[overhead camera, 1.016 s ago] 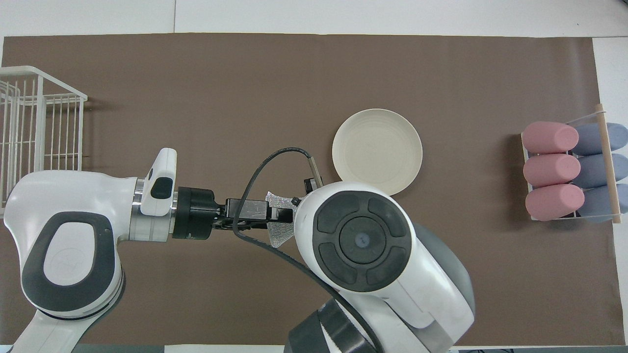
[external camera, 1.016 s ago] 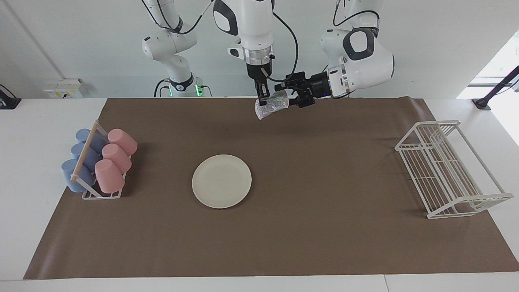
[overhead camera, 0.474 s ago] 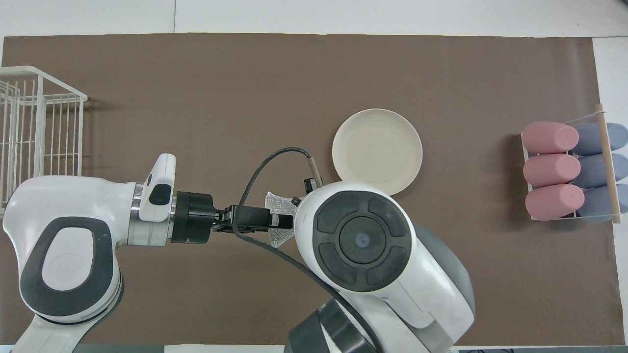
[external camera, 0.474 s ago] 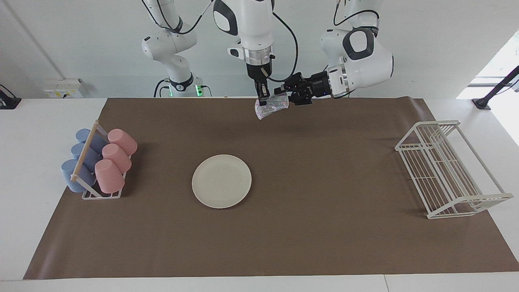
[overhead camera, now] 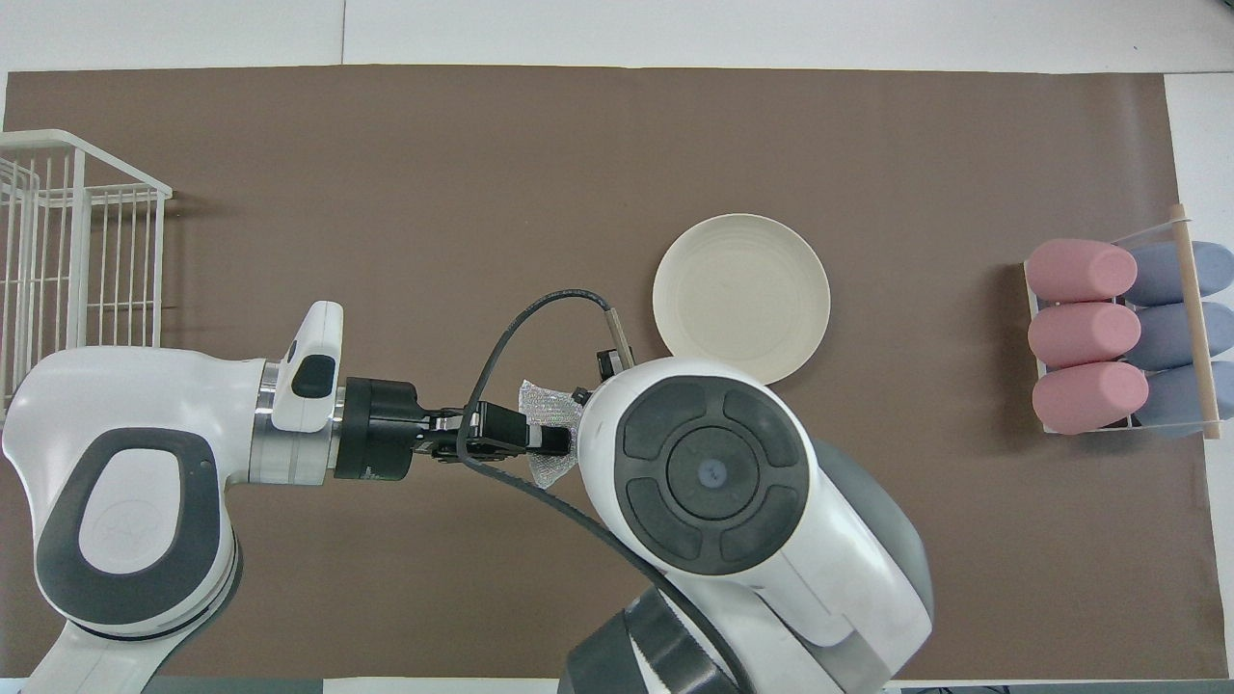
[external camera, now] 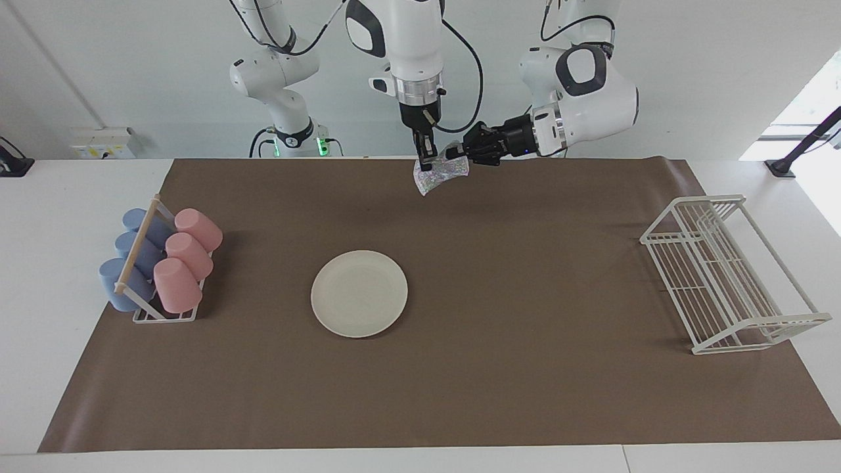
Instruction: Wipe plate with sponge
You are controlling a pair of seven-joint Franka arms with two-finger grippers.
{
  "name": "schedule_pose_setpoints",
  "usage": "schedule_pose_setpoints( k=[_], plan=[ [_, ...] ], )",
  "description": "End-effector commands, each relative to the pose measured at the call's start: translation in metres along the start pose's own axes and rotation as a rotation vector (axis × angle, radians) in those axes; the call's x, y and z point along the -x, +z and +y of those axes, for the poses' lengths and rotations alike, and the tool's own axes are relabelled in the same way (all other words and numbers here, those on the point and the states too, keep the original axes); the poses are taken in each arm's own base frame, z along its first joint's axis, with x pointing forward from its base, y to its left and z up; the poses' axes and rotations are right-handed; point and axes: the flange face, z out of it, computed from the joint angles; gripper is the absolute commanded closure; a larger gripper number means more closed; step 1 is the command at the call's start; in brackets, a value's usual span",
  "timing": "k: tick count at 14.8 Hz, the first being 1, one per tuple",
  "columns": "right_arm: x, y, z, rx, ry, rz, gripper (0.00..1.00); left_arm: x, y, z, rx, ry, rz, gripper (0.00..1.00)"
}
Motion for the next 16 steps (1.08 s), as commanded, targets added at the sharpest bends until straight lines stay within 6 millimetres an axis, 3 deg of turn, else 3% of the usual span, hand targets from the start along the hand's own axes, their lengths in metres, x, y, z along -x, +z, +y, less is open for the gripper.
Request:
schedule_pose_setpoints(
  k=[1,3,6,12,16],
  plan=[
    [-0.011,-0.010,0.000,-0.022,-0.057,0.017,0.00,0.009,-0.006,-0.001,0.018,-0.018,0.009,1.00],
    [-0.031,-0.017,-0.002,-0.027,-0.100,0.022,0.00,0.009,-0.007,-0.001,0.018,-0.020,0.011,1.00],
    [-0.071,-0.024,-0.004,0.013,-0.322,0.045,0.00,0.007,-0.008,-0.001,0.016,-0.029,0.021,1.00],
    [-0.203,-0.057,-0.014,0.084,-0.678,0.040,0.00,-0.007,-0.013,-0.010,-0.210,-0.043,0.056,1.00],
    [-0.288,-0.064,-0.013,0.134,-0.896,0.008,0.00,-0.021,-0.020,-0.009,-0.422,-0.075,0.092,1.00]
  ],
)
